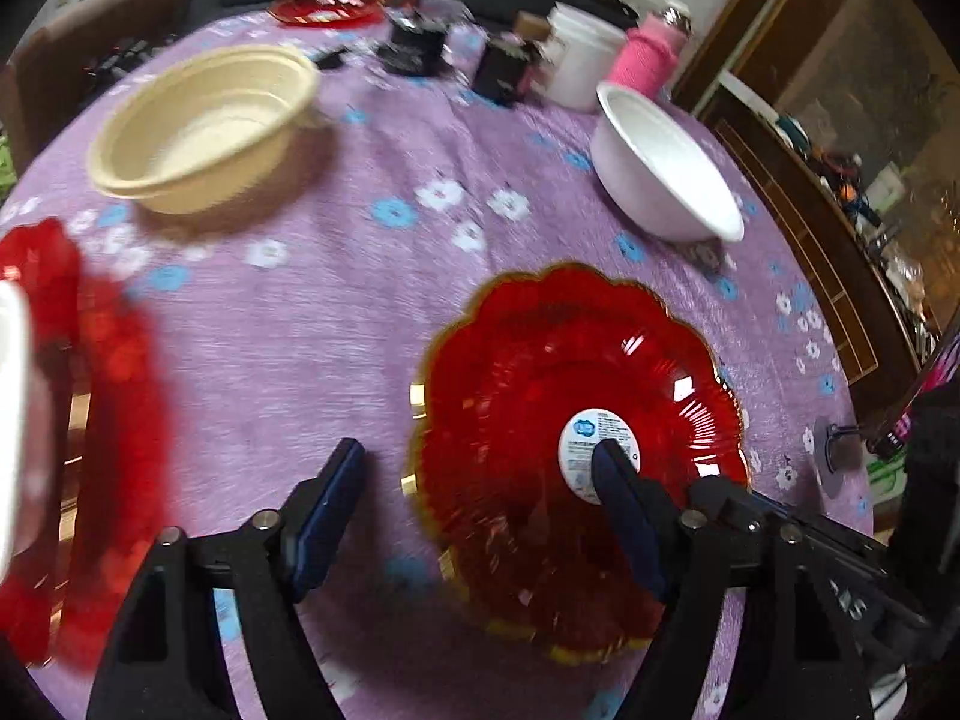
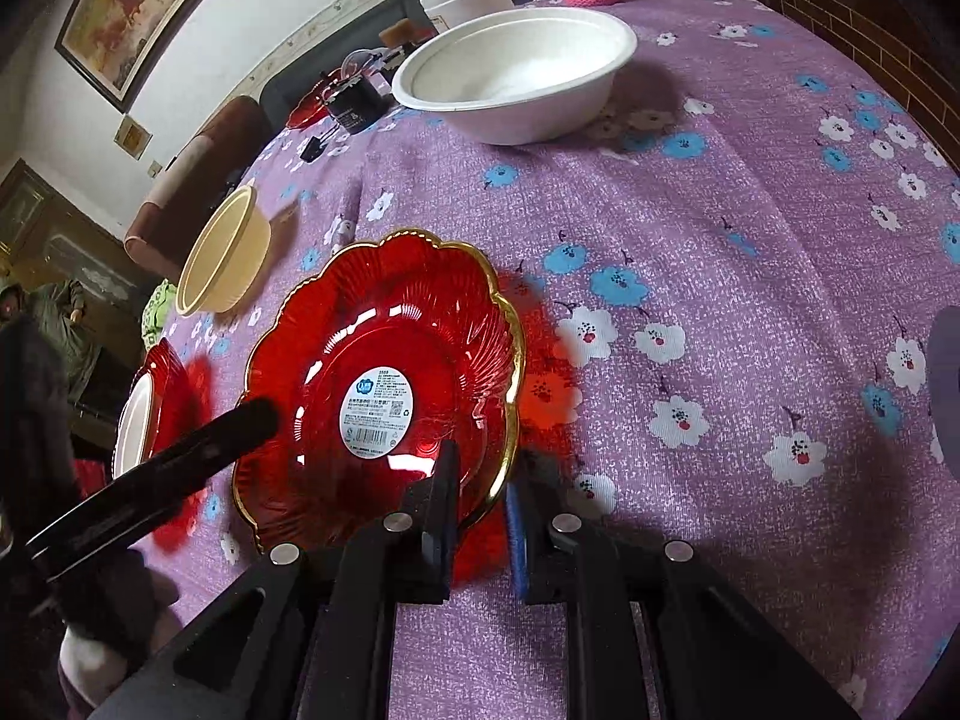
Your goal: Organize plates and bowls
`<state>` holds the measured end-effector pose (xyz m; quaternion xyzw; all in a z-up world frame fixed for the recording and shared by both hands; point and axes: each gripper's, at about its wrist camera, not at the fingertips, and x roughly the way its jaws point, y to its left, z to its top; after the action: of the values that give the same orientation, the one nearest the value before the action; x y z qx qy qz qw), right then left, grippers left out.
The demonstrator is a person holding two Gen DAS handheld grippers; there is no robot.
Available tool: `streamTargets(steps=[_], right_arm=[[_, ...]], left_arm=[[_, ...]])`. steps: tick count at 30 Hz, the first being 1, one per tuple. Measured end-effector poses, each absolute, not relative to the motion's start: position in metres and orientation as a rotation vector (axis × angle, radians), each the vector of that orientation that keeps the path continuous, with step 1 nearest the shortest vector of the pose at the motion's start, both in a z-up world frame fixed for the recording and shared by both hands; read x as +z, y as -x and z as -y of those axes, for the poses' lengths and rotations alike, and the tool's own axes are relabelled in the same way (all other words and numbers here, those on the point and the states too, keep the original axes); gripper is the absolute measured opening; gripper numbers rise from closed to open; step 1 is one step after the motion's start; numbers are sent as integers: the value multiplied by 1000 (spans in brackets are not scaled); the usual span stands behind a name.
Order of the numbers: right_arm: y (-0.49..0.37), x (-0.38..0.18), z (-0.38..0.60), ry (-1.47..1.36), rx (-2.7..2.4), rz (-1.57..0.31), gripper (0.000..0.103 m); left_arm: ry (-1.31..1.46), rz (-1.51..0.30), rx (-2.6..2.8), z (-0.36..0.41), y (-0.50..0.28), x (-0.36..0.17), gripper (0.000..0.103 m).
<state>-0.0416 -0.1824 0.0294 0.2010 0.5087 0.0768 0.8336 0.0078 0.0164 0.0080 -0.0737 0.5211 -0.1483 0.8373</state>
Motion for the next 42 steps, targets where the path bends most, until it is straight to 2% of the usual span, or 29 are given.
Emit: streamTargets(steps=[2,3,8,13,22,31,38,42], right_arm=[[43,30,182,-420,168,-1068,15],[45,30,182,-417,172,-1061,15],[54,34,179,-402,179,-1045,15],[60,51,159,-384,214,-1013,15],[54,102,62,-286,383,-941,16],[17,94,-67,-174,532,-984,16],[-2,69,-110,-118,542,-1015,16],[6,71,-118,-67,517,-1000,17]], left_arm=[[122,-1083,-312,-11,-7,10,56],[112,-1089,-314,-9,-6,9,54],[174,-1092,-315,-23,3,14,53],[221,-1015,-298,-53,22,44,54],[300,-839,-130,-162,62,99,54],[385,-855,79,-267,64,81,54],[390,-905,122,-293,52,59,55],[386,-884,108,-294,54,63,60]])
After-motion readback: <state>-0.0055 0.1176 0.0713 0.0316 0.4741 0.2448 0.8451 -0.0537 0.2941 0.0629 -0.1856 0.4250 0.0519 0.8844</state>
